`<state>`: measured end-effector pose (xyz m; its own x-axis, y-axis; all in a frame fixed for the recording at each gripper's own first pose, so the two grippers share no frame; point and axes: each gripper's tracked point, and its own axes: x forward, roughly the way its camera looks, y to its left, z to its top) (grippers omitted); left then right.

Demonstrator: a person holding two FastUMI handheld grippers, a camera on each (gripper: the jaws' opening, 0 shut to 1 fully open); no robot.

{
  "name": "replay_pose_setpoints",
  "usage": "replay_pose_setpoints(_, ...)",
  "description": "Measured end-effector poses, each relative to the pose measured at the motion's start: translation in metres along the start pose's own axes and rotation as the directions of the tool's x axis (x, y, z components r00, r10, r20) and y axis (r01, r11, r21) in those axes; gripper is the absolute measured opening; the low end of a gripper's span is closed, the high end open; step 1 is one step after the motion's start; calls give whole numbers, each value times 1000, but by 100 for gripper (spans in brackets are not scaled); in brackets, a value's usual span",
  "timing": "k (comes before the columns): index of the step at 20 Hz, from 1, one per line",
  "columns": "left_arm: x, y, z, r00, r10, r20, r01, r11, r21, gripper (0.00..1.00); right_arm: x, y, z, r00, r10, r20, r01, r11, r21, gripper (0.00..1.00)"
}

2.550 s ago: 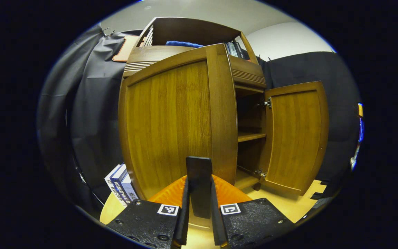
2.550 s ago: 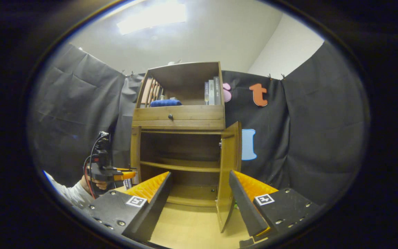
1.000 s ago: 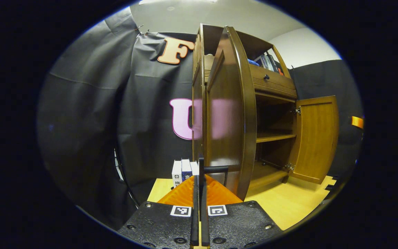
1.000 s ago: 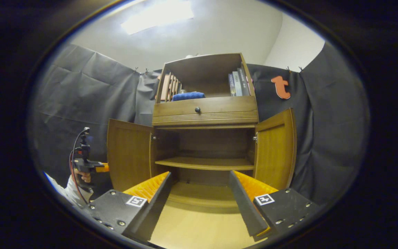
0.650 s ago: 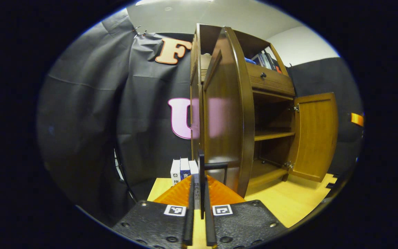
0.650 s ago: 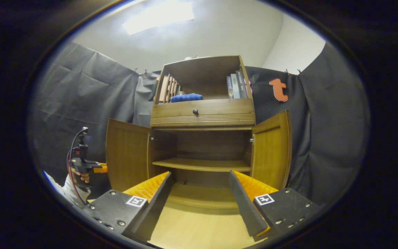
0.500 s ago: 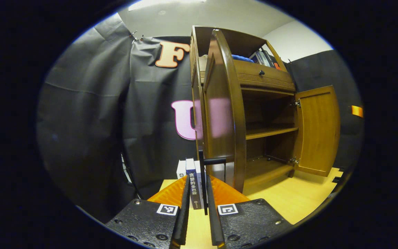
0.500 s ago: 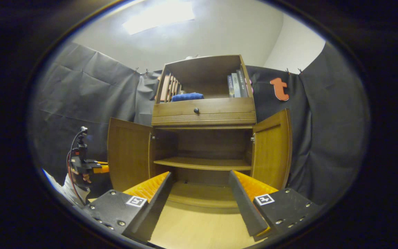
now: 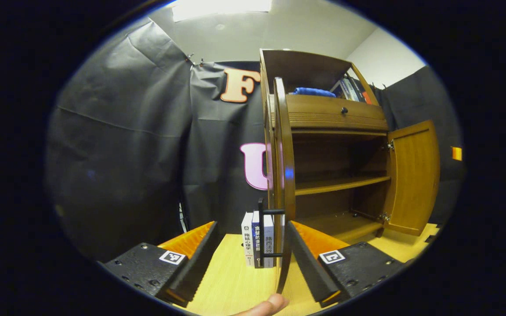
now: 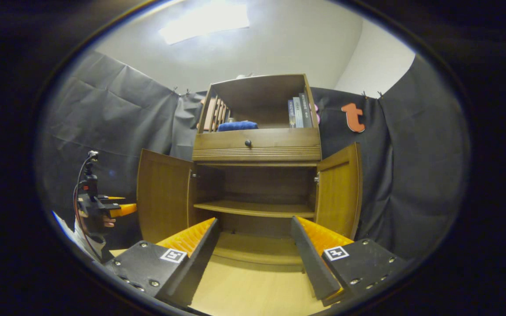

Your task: Open the right door of the double-door shoe cabinet with the right hand, and open the left door with the left hand.

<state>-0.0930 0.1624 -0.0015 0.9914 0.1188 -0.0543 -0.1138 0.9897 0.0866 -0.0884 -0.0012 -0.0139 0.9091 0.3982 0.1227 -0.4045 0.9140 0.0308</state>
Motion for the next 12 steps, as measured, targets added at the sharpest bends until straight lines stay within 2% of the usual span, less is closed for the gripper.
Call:
replay_pose_setpoints(1,-4,-5,5,1000,10,13,-10,1000,-9,98,-1,0,1,1000,0,3,0,1000,3,98)
replay_pose_setpoints(4,-21,-29,15,1000,1,19,-1,1000,16,93,-4,0,4,1000,8,13,-8,1000,8,98)
replay_pose_setpoints(6,-25,-48,22,1000,-6,23,5,999,43,93,-6,-1,2,1000,10,12,-11,1000,12,98)
replay_pose_setpoints(9,-24,-81,23,999,-40,14,39,999,27,93,-10,-4,3,1000,13,13,-13,1000,28,98)
replay_pose_setpoints(10,-24,-89,24,999,-42,15,41,999,22,97,-11,-6,5,1000,12,14,-13,999,29,98)
replay_pose_setpoints(12,-22,-108,26,998,-53,17,52,998,25,98,-11,-12,9,1000,11,21,-11,999,30,98)
